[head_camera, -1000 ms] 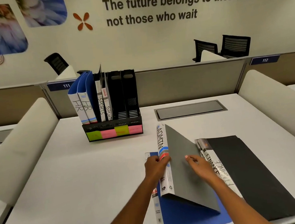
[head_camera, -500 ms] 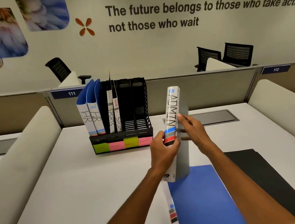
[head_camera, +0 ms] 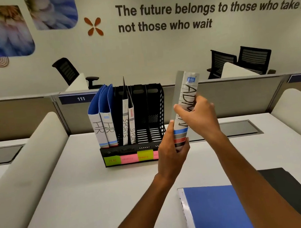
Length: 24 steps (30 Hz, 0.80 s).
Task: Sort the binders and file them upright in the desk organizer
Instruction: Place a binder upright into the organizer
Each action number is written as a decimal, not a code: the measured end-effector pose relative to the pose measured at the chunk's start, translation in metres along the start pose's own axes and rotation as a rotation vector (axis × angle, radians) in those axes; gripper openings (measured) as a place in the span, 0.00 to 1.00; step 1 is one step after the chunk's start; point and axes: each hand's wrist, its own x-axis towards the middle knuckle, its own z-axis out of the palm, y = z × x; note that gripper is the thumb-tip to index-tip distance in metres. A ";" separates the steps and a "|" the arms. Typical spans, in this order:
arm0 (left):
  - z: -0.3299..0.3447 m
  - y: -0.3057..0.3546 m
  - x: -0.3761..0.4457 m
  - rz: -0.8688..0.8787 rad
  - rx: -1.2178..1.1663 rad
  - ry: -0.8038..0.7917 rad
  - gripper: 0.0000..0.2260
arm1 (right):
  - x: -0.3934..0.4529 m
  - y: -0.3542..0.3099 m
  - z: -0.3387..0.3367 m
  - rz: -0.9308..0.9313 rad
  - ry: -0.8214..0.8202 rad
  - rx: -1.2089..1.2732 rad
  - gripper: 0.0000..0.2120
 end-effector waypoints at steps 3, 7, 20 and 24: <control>0.001 -0.002 0.020 0.041 -0.007 -0.014 0.34 | 0.016 -0.011 -0.002 -0.033 0.082 -0.018 0.19; -0.001 -0.010 0.045 0.110 0.000 -0.073 0.36 | 0.039 -0.018 0.001 -0.038 0.160 0.020 0.19; -0.026 -0.133 0.031 -0.226 0.430 -0.297 0.42 | 0.096 0.014 0.064 0.016 0.237 -0.024 0.21; -0.035 -0.167 0.022 -0.294 0.742 -0.494 0.39 | 0.101 0.029 0.087 0.010 0.232 -0.040 0.22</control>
